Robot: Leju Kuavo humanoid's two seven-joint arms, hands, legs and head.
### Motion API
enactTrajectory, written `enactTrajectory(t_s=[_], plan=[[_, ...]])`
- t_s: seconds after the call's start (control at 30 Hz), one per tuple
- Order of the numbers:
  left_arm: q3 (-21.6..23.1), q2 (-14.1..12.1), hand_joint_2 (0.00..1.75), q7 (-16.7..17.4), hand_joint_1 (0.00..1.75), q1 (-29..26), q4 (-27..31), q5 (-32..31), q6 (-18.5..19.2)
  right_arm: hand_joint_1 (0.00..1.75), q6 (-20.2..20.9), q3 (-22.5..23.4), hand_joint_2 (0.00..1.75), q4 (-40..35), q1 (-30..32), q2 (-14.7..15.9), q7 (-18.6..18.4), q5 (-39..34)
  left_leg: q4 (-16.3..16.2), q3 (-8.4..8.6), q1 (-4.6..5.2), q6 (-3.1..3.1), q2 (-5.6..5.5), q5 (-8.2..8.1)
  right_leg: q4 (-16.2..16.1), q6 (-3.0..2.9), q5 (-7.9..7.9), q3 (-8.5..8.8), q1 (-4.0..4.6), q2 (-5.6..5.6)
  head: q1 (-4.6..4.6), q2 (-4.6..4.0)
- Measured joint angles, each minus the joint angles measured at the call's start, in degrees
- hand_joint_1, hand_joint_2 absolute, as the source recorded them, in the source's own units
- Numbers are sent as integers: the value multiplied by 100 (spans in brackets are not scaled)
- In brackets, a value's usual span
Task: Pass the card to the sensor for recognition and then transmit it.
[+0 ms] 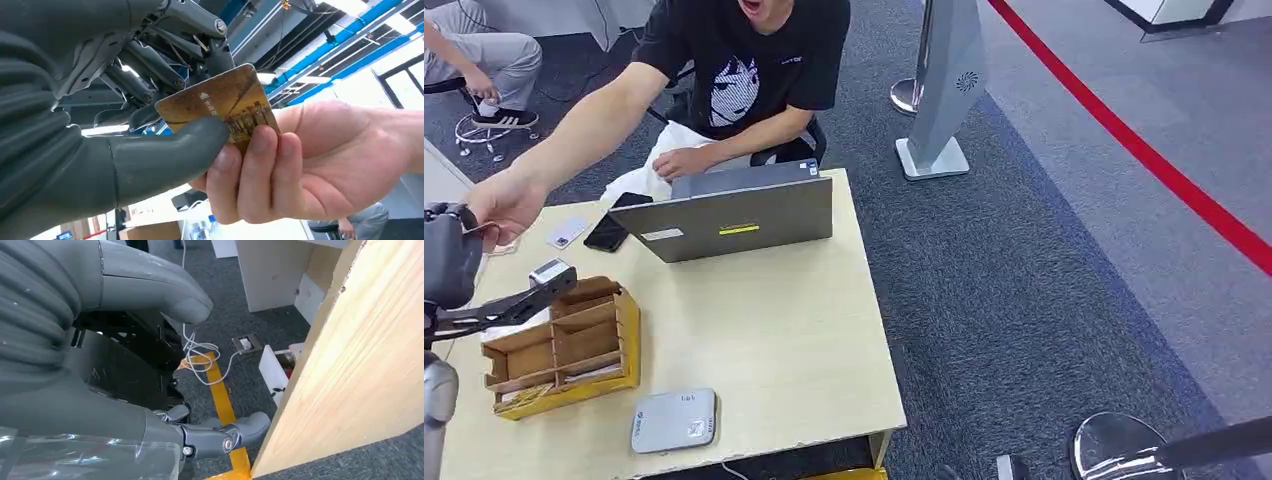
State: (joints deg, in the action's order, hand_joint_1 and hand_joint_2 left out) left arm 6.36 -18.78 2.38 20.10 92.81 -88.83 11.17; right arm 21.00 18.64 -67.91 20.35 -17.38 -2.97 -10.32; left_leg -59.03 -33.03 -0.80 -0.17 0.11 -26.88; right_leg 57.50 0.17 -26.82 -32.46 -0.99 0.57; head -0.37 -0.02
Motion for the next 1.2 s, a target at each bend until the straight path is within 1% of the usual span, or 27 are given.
enactTrajectory(t_s=[0.13, 0.23, 0.27, 0.37, 0.43, 0.6, 0.63, 0.73, 0.8, 0.93, 1.1, 1.2], plan=[[26, -48, 175, 0, 175, 26, -99, -57, -48, 0, 7, 11, 175, 20, -4, 0, 7, 7, 0, -2, 0, 0, 7, 0, 0, 0, 0, -4, 0, 8, 0, 0], [35, -79, 175, -7, 175, 61, -234, -96, -155, 0, 28, 28, 175, 116, -39, 0, 114, 140, 0, -4, 0, 0, 9, 0, 0, 0, 0, -8, 0, 10, 0, 0], [37, -81, 175, -9, 0, 74, -274, -98, -171, 0, 44, 39, 175, 147, -47, 0, 131, 153, 0, -6, 1, 0, 9, 0, 0, 0, 0, -8, 0, 10, 0, 0], [39, -81, 175, -9, 0, 79, -315, -100, -208, 0, 63, 66, 175, 170, -53, 0, 133, 120, 0, -8, 0, 0, 8, 0, 0, 0, 0, -9, 0, 10, 0, 0], [39, -79, 175, -7, 0, 78, -317, -101, -230, 0, 28, 70, 175, 146, -52, 0, 46, 11, 0, -9, 1, 0, 6, 0, 0, 0, 0, -9, 0, 8, 0, 0], [39, -39, 175, 20, 0, 72, -317, -70, -468, 0, -48, 70, 175, 83, -19, 0, -2, -90, 0, -11, 1, 0, 6, 0, 0, 0, 1, -10, 0, 7, 0, 0], [39, -9, 175, 15, 0, 64, -315, 5, -578, 0, -78, 66, 175, 64, 0, 0, 0, -150, 0, -11, 0, 0, 6, 0, 0, 1, 1, -10, 0, 6, 0, 0], [-33, 140, 175, -160, 0, -56, -133, 326, -1052, 0, -256, -22, 175, -24, 104, 0, 59, -372, 0, -15, 0, 0, 1, 0, 0, 1, 1, -8, 0, 3, 2, 0], [-94, 197, 175, -289, 0, -187, 61, 446, -1227, 0, -359, -105, 175, -77, 184, 0, 109, -435, 0, -15, 1, 0, 4, 0, 0, 1, 1, -9, 0, 5, 0, 0], [-336, 225, 175, -469, 0, -423, 447, 603, -1340, 0, -485, -208, 175, -214, 319, 0, 129, -483, 0, -17, 0, 0, 4, 0, 0, 1, 0, -12, 0, 5, 0, 0], [-616, 210, 175, -636, 0, -534, 691, 728, -1434, 0, -505, -208, 175, -223, 336, 0, 190, -472, 1, -20, -4, -1, 3, 0, 0, 0, 0, -13, 5, 2, 2, 0], [-774, 208, 175, -748, 0, -706, 916, 1006, -1640, 0, -601, -238, 175, -269, 384, 0, 216, -630, 1, -20, -6, -3, 4, 2, 1, 0, 1, -12, 5, 3, 0, -2]])
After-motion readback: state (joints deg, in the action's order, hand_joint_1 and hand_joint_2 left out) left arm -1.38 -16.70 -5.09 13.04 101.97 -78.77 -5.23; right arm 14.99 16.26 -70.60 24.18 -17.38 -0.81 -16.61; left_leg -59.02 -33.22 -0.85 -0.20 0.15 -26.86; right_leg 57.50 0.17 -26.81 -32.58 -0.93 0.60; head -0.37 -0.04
